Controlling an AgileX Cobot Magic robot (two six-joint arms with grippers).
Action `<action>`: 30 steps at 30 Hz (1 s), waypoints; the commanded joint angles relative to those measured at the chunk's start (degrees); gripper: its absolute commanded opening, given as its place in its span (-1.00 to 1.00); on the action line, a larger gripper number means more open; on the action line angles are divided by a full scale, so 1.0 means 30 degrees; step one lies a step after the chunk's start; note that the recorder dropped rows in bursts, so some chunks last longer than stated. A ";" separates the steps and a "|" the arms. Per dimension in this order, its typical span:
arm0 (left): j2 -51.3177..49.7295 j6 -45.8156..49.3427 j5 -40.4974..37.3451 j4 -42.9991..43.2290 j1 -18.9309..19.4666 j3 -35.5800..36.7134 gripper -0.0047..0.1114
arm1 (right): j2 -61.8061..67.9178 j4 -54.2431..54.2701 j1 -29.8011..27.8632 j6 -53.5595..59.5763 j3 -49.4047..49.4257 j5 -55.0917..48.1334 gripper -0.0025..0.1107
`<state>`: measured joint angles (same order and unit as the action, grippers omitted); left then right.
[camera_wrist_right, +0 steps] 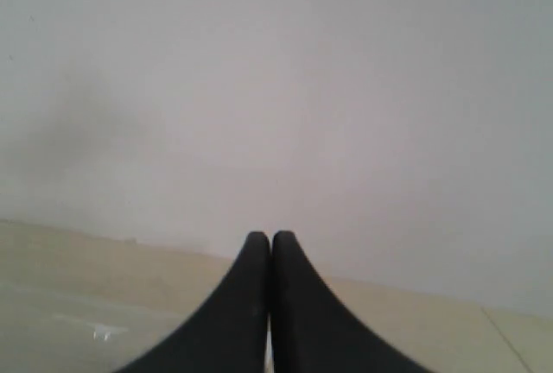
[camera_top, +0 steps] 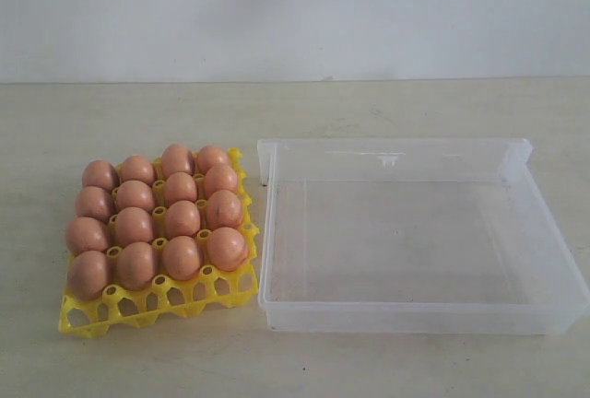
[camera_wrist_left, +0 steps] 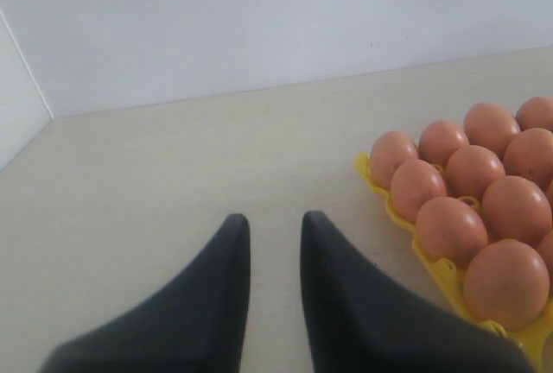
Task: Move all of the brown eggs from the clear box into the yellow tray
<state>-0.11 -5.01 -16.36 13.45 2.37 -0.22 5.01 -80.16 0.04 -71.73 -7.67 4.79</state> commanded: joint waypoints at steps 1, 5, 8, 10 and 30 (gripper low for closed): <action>0.0037 -0.0035 0.0039 -0.0037 -0.0100 0.0072 -0.55 | -0.0092 0.0393 -0.0012 -0.0491 0.1517 -0.0687 -0.96; 0.0037 -0.0035 0.0039 -0.0037 -0.0100 0.0072 -0.55 | -0.0092 0.1037 -0.0012 -0.0144 0.2555 -0.1595 -0.96; 0.0037 -0.0035 0.0039 -0.0037 -0.0100 0.0072 -0.55 | -0.0057 0.5635 -0.0018 0.5160 0.2555 -0.2297 -0.96; 0.0037 -0.0035 0.0039 -0.0037 -0.0100 0.0072 -0.55 | -0.0095 1.4038 -0.0018 1.3454 0.2555 -0.3187 -0.96; 0.0037 -0.0035 0.0039 -0.0037 -0.0100 0.0072 -0.55 | -0.0095 2.5147 -0.0058 2.6039 0.2555 -0.7744 -0.96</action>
<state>-0.11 -5.01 -16.36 13.45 2.37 -0.22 5.01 -4.19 0.00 5.92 0.03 -18.27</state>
